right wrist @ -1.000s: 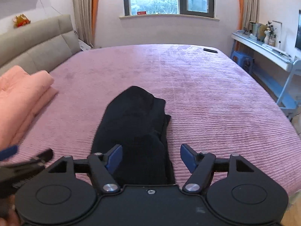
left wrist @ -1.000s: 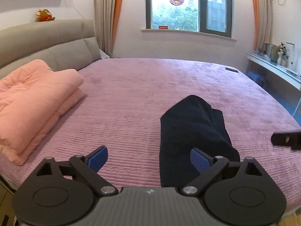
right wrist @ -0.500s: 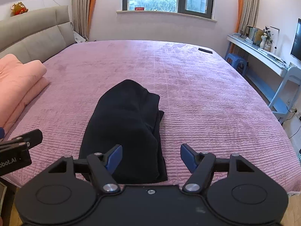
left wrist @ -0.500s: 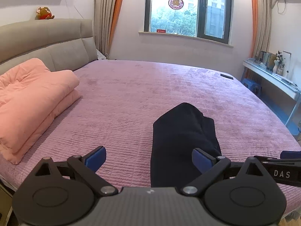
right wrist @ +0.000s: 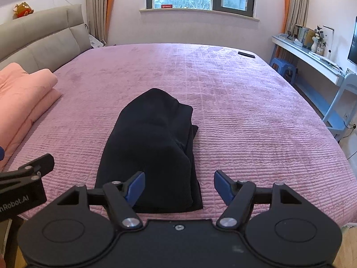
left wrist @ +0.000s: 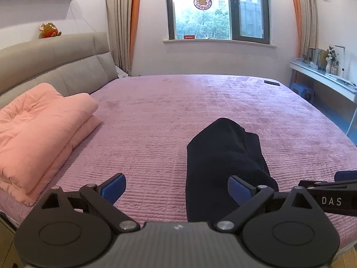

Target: Fold large clothes

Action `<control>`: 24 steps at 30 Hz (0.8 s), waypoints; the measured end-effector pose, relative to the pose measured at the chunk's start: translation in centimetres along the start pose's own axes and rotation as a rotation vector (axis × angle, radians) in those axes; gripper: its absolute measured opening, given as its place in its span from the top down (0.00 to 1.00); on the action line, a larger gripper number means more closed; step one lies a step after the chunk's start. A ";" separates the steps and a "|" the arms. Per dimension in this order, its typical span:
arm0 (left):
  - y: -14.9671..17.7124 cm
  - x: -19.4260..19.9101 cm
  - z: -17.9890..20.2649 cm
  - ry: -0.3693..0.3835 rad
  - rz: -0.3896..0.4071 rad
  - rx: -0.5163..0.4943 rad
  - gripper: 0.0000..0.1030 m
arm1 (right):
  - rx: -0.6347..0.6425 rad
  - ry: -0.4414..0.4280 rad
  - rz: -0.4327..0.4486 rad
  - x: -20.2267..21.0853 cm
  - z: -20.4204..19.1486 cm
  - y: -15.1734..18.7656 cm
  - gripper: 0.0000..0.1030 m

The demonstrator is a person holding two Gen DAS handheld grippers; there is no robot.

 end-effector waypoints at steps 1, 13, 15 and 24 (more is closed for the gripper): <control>0.0 0.0 0.1 0.000 -0.002 -0.002 0.04 | 0.000 -0.001 0.000 0.0 0.0 0.0 0.21; 0.3 -0.3 0.2 -0.026 -0.012 -0.014 0.04 | -0.002 -0.011 -0.015 -0.3 0.0 0.5 0.21; 0.4 -0.4 0.2 -0.025 -0.013 -0.016 0.04 | -0.004 -0.011 -0.019 -0.4 0.0 0.6 0.21; 0.4 -0.6 0.2 -0.021 -0.016 -0.025 0.04 | 0.006 -0.017 -0.023 -0.3 -0.1 0.6 0.21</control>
Point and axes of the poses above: each gripper's, at about its wrist camera, not at the fingertips, and x roughly against the way its jaws point, z to its right, y to its underside, the point moved 9 cm from there along -x, roughly the way its jaws point, and after that the axes turned 3 degrees about -x, right-handed, at the moved point
